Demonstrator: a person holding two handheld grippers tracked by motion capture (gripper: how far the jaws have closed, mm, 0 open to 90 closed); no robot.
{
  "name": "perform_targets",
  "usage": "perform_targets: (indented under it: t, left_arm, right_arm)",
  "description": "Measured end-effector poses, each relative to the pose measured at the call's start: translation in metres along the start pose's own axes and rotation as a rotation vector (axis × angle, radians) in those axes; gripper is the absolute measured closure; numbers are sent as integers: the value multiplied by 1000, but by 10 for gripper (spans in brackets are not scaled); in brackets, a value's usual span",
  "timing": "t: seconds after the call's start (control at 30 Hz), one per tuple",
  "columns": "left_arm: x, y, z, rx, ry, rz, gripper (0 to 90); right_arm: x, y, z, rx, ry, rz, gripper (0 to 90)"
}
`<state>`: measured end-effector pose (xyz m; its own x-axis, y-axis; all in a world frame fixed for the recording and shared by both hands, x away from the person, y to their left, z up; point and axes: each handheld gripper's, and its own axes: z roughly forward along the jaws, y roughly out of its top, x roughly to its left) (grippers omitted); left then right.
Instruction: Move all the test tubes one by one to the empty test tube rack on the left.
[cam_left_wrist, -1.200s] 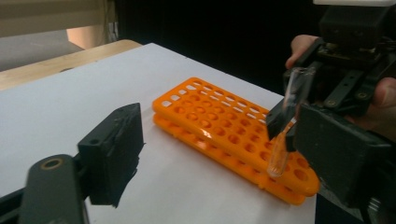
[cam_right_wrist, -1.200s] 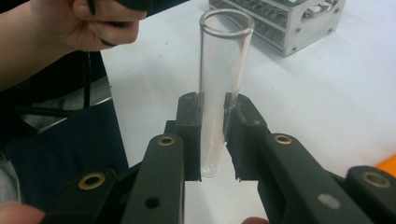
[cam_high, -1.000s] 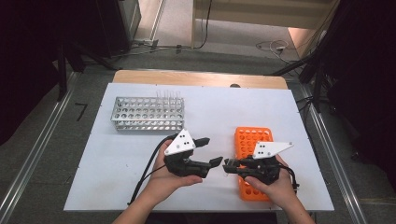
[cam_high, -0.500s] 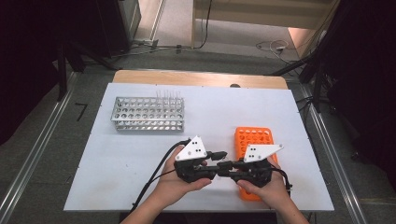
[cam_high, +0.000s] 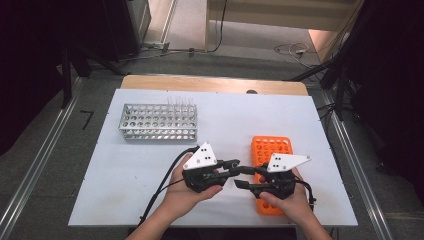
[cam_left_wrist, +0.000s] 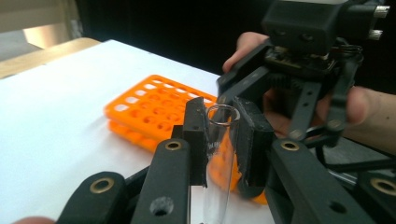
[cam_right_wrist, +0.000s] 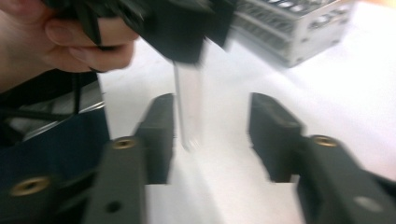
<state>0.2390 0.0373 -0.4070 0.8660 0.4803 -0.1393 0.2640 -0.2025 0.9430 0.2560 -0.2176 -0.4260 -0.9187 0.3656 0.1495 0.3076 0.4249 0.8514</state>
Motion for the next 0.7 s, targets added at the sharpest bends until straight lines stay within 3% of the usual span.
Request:
perform_targets:
  t: [0.23,0.37,0.57,0.7]
  left_arm:
    - [21,1,-19,-27,88,-25,748]
    - [34,2,-32,-43,130,-46,748]
    - [56,3,-50,-54,202,-61,748]
    - [71,4,-63,-70,246,-75,748]
  right_arm:
    - [-17,-16,-19,-40,-100,39,195]
    - [-26,-25,-29,-48,-152,69,0]
    - [-37,-38,-41,-64,-158,90,0]
    - [-42,-45,-44,-52,-191,96,0]
